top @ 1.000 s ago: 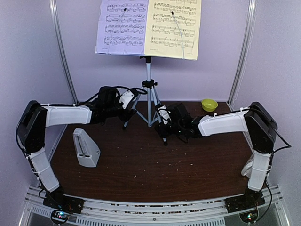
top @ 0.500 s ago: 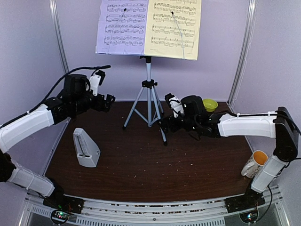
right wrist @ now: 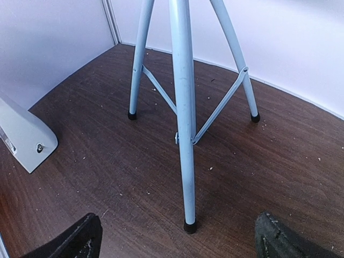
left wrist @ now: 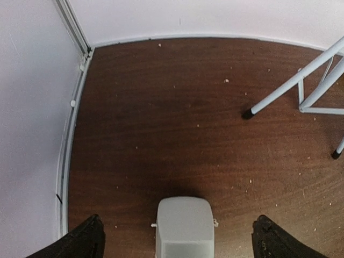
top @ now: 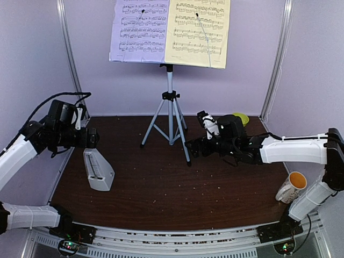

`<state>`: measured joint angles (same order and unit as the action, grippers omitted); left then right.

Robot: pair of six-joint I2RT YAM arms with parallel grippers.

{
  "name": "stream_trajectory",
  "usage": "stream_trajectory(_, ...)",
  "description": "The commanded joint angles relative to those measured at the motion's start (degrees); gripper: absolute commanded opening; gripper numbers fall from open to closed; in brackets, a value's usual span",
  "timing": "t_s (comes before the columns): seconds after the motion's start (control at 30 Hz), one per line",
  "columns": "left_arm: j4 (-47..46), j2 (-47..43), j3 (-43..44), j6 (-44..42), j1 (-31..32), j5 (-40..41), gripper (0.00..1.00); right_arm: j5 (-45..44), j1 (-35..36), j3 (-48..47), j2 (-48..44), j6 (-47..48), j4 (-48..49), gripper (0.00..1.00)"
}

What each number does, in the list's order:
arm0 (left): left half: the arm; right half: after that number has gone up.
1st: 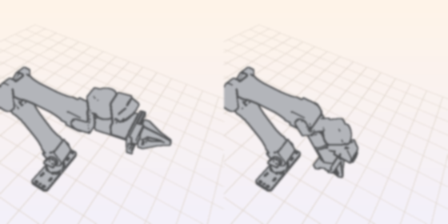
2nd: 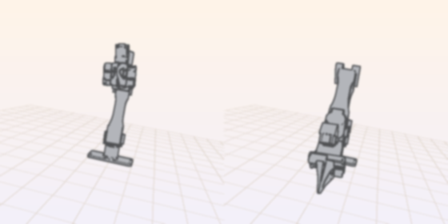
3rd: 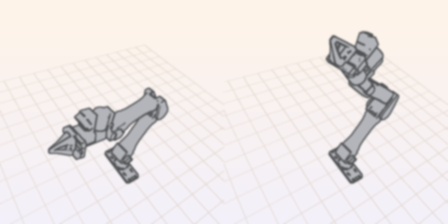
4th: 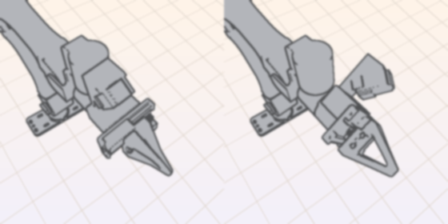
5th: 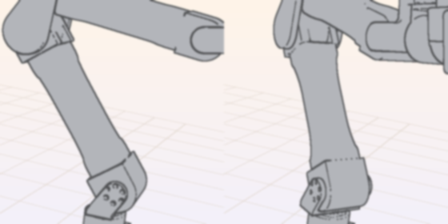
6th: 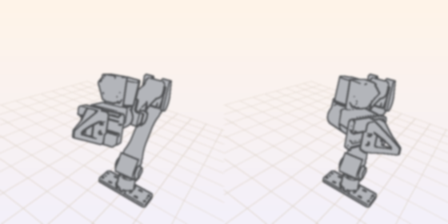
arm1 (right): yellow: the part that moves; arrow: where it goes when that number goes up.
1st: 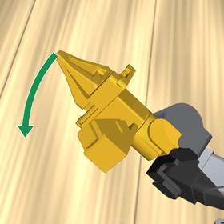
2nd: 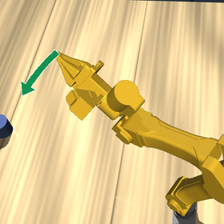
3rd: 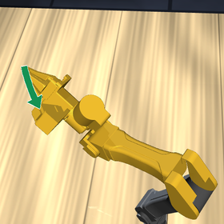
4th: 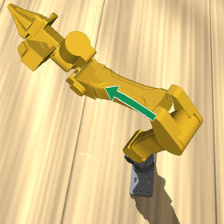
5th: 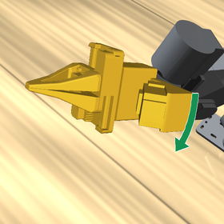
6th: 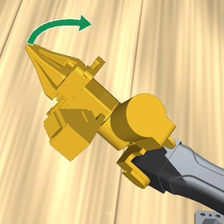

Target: Set up the instrument practice props

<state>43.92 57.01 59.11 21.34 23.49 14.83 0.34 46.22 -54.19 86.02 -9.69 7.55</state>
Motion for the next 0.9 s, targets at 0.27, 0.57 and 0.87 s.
stream_trajectory(0.27,2.8,-1.4,-6.0,3.7,-0.8,-6.0,0.93,-0.1,0.3,1.9,-3.8,-0.4,1.3,1.00)
stream_trajectory(0.57,0.3,-1.7,-9.7,5.0,-0.8,-3.8,0.86,-0.1,0.3,1.2,-3.1,-0.6,2.0,1.00)
stream_trajectory(0.87,-4.0,0.4,-11.2,5.8,-0.6,-4.4,0.82,-0.6,0.3,1.2,-3.7,-0.3,1.5,1.00)
